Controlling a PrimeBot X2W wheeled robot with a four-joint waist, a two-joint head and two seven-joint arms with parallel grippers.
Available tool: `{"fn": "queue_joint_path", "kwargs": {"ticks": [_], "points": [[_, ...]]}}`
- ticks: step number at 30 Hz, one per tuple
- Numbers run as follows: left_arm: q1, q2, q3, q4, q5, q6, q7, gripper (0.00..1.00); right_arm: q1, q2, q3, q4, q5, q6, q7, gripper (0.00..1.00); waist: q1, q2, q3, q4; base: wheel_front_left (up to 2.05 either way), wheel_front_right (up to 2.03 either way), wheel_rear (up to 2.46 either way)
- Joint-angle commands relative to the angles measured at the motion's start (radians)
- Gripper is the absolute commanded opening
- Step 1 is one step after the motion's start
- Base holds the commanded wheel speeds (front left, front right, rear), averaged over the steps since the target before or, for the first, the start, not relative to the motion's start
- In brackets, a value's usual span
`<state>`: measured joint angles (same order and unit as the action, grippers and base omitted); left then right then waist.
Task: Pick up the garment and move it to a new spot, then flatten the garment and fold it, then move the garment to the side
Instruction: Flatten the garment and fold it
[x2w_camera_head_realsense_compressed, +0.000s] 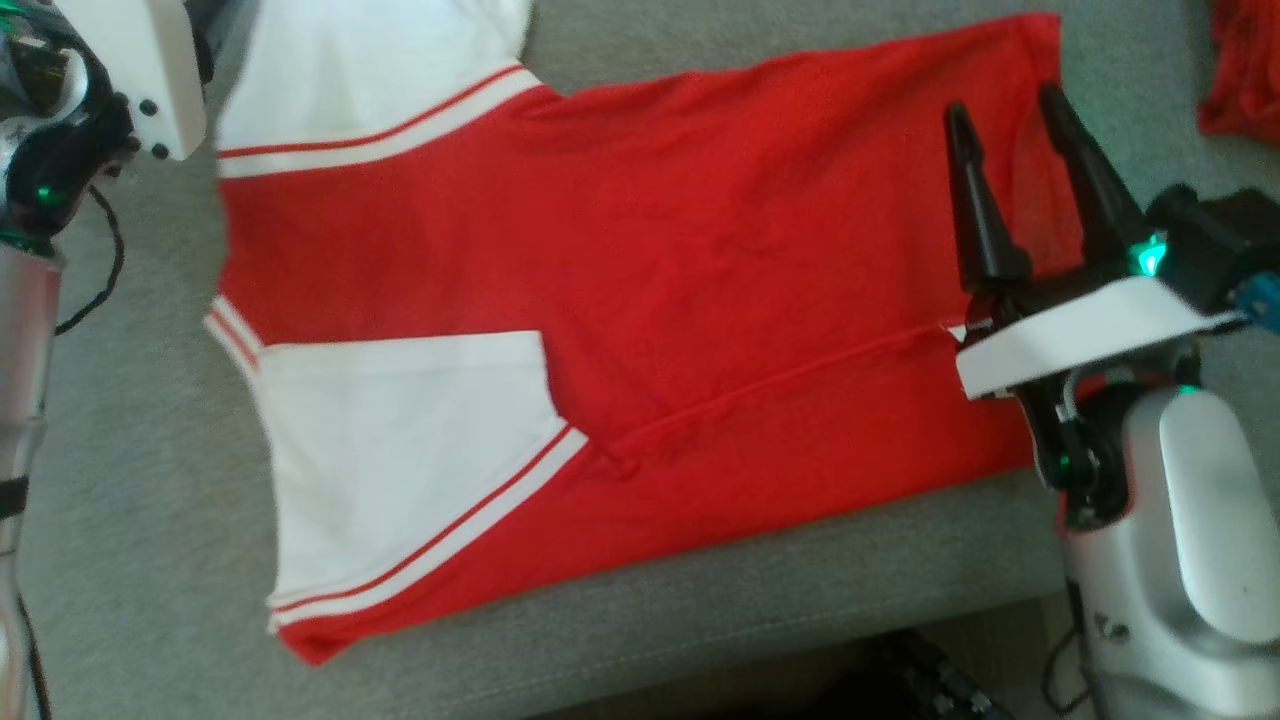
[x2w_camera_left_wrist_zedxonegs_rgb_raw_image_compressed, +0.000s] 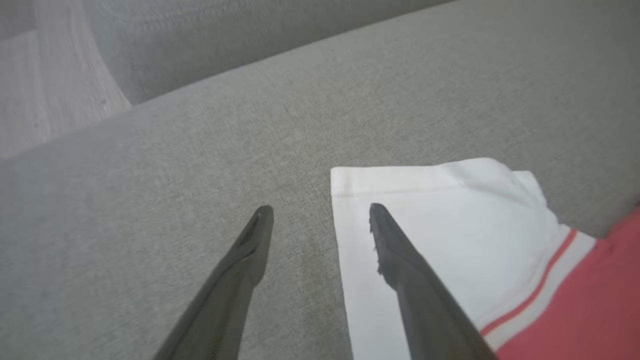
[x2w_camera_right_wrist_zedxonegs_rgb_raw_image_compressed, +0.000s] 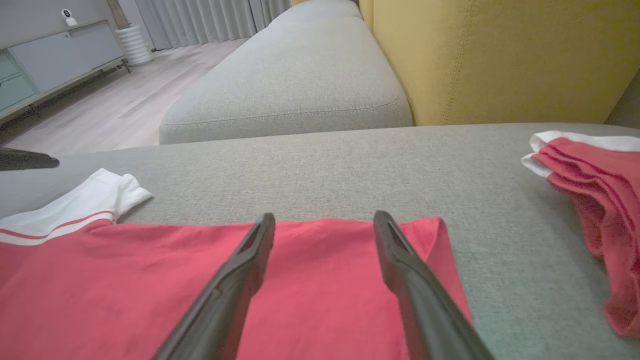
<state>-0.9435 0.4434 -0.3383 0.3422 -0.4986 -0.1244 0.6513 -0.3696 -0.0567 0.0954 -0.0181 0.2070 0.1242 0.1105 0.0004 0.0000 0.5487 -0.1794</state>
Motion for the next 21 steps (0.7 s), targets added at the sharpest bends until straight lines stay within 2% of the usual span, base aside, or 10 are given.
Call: {"fn": "queue_joint_path", "kwargs": {"ticks": [1,8,17,18,20,21], "points": [[-0.053,0.057,0.030,-0.019,-0.004,-0.004,0.010,1.00,-0.020,-0.015,0.026,-0.031,0.002,0.007,-0.010,1.00,-0.0004,0.0000,0.038,-0.038,0.00,0.00,0.00],[-0.105,0.082,0.016,0.052,0.000,-0.005,0.015,1.00,-0.059,-0.023,0.052,-0.040,0.006,0.007,-0.026,1.00,-0.0004,0.0000,0.064,-0.072,0.00,0.00,0.00],[-0.115,0.089,-0.028,0.061,-0.032,-0.006,0.039,1.00,-0.071,-0.032,0.051,-0.045,0.011,0.007,-0.029,1.00,-0.0004,0.0000,0.070,-0.085,0.00,0.00,0.00],[-0.115,0.088,-0.034,0.059,-0.038,-0.006,0.040,0.85,-0.075,-0.033,0.050,-0.045,0.012,0.007,-0.028,1.00,-0.0004,0.0000,0.071,-0.086,0.00,0.00,0.00],[-0.115,0.087,-0.049,0.053,-0.049,-0.006,0.036,0.42,-0.085,-0.040,0.048,-0.043,0.008,0.007,-0.021,1.00,-0.0004,0.0000,0.071,-0.085,0.00,0.00,0.00],[-0.115,0.088,-0.060,0.048,-0.055,-0.006,0.032,0.31,-0.092,-0.047,0.046,-0.038,0.005,0.007,-0.015,1.00,-0.0004,0.0000,0.069,-0.084,0.00,0.00,0.00]]}}
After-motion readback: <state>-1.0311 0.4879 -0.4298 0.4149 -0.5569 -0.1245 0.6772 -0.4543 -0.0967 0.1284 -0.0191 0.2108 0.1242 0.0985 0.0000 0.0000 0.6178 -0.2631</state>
